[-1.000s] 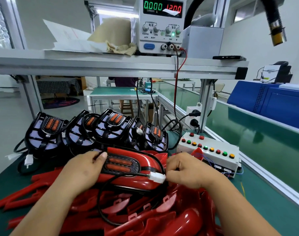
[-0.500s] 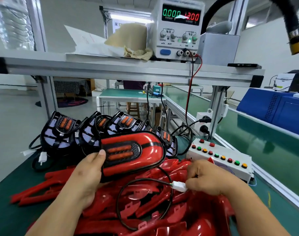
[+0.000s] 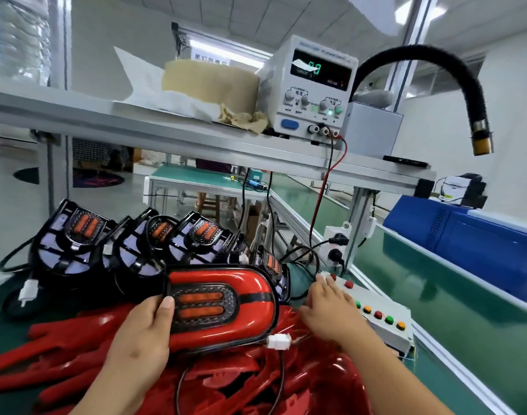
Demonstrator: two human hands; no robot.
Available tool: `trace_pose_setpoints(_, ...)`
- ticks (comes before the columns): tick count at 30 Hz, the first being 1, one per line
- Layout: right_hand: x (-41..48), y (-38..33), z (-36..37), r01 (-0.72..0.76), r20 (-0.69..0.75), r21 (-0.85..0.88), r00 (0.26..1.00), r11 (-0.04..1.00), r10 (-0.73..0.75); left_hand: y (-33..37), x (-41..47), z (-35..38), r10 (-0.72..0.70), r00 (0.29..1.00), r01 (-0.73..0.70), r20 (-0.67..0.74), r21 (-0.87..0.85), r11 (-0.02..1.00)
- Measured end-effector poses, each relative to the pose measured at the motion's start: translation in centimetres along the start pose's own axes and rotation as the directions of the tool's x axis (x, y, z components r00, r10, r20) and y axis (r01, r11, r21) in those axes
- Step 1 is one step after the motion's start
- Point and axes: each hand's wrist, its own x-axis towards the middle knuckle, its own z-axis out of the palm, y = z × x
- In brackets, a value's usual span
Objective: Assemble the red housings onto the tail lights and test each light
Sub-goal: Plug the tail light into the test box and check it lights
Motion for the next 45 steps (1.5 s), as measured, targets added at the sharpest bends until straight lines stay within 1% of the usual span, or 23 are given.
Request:
trace_pose_setpoints(2,0.7,-0.4,0.7,-0.023,0.009,-0.015,1.000,1.000,0.023,-0.1,0.1,0.0,0.024,1.000,-0.024,0.001,0.020,1.000)
trace_pose_setpoints(6,1.3,-0.5,1.4,-0.097,-0.046,-0.012,0.994,0.995,0.096,-0.4,0.4,0.1,0.033,0.999,-0.033,-0.002,0.042,0.999)
trace_pose_setpoints(9,1.5,-0.5,1.9,-0.101,-0.033,-0.014,0.994,0.995,0.101,-0.8,0.5,0.3,0.048,0.999,-0.048,-0.001,0.070,0.996)
trace_pose_setpoints(12,1.7,-0.4,2.1,-0.105,-0.029,-0.049,0.994,0.993,0.103,-1.3,0.7,0.5,0.069,0.997,-0.065,-0.035,0.092,0.994)
trace_pose_setpoints(15,1.6,-0.5,2.2,-0.105,-0.019,-0.087,0.994,0.991,0.103,-1.4,0.7,0.5,0.060,0.998,-0.058,-0.036,0.062,0.996)
trace_pose_setpoints(20,1.5,-0.5,2.4,-0.120,-0.019,-0.092,0.993,0.988,0.119,-1.7,0.7,0.5,0.060,0.998,-0.060,-0.023,-0.001,0.998)
trace_pose_setpoints(24,1.4,-0.5,2.5,-0.126,-0.017,-0.073,0.992,0.989,0.126,-1.7,0.6,0.5,0.049,0.999,-0.049,-0.005,-0.014,0.999)
trace_pose_setpoints(28,1.3,-0.4,2.8,-0.125,-0.038,-0.042,0.992,0.991,0.123,-1.0,0.3,0.4,0.034,0.999,-0.034,-0.008,-0.089,0.995)
trace_pose_setpoints(31,1.3,-0.4,2.9,-0.121,-0.044,-0.030,0.992,0.992,0.120,-0.6,0.1,0.3,0.023,1.000,-0.020,0.021,-0.120,0.993)
trace_pose_setpoints(34,1.5,-0.3,3.0,-0.120,-0.048,-0.047,0.992,0.992,0.118,-0.8,0.1,0.3,0.032,0.999,-0.027,0.039,-0.112,0.993)
trace_pose_setpoints(36,1.5,-0.3,3.0,-0.113,-0.047,-0.057,0.993,0.992,0.111,-1.2,0.3,0.4,0.036,0.999,-0.032,0.035,-0.116,0.993)
trace_pose_setpoints(41,1.8,-0.2,3.0,-0.109,-0.017,-0.062,0.994,0.992,0.108,-2.2,0.8,0.8,0.073,0.996,-0.079,-0.047,-0.135,0.988)
trace_pose_setpoints(45,1.8,-0.2,3.0,-0.113,-0.017,-0.061,0.994,0.992,0.112,-2.7,1.1,1.0,0.072,0.997,-0.076,-0.033,-0.145,0.986)
